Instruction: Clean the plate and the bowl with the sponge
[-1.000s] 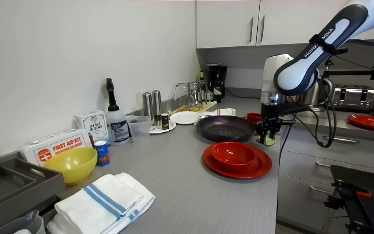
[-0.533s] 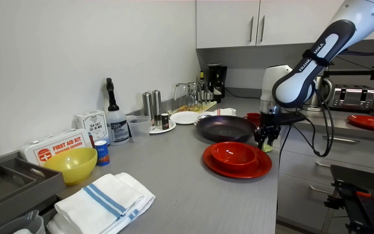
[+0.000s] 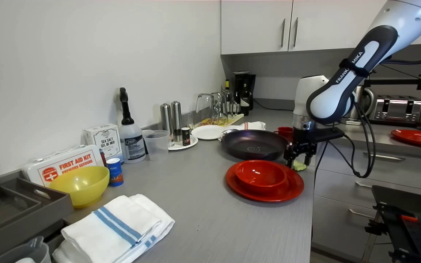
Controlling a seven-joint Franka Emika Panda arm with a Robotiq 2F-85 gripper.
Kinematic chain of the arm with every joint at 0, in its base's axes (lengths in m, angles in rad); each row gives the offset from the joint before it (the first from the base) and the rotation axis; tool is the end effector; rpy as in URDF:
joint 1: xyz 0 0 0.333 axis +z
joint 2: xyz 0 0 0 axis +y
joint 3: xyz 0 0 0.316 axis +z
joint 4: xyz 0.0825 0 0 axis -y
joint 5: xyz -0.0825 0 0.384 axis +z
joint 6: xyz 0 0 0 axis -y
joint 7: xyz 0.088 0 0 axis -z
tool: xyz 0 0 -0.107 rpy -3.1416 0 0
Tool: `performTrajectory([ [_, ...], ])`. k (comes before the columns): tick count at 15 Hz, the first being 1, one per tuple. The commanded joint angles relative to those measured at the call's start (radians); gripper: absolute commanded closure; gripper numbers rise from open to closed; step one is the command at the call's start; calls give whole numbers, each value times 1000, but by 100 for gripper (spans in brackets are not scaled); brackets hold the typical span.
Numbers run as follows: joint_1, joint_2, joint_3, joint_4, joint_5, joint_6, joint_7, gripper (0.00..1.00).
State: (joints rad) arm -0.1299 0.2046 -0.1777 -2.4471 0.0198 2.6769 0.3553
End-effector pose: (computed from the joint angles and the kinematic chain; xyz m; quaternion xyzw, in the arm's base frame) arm 0.4657 -0.1509 0.2225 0.9432 -0.3317 0.0147 0.0130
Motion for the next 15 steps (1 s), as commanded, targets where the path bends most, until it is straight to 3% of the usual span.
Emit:
performTrajectory([
  [1, 23, -53, -9, -19, -6, 1, 15, 0],
  [5, 27, -144, -1, -31, -21, -46, -11, 0],
  [15, 79, -462, 100, -120, 8, -240, -407, 0],
])
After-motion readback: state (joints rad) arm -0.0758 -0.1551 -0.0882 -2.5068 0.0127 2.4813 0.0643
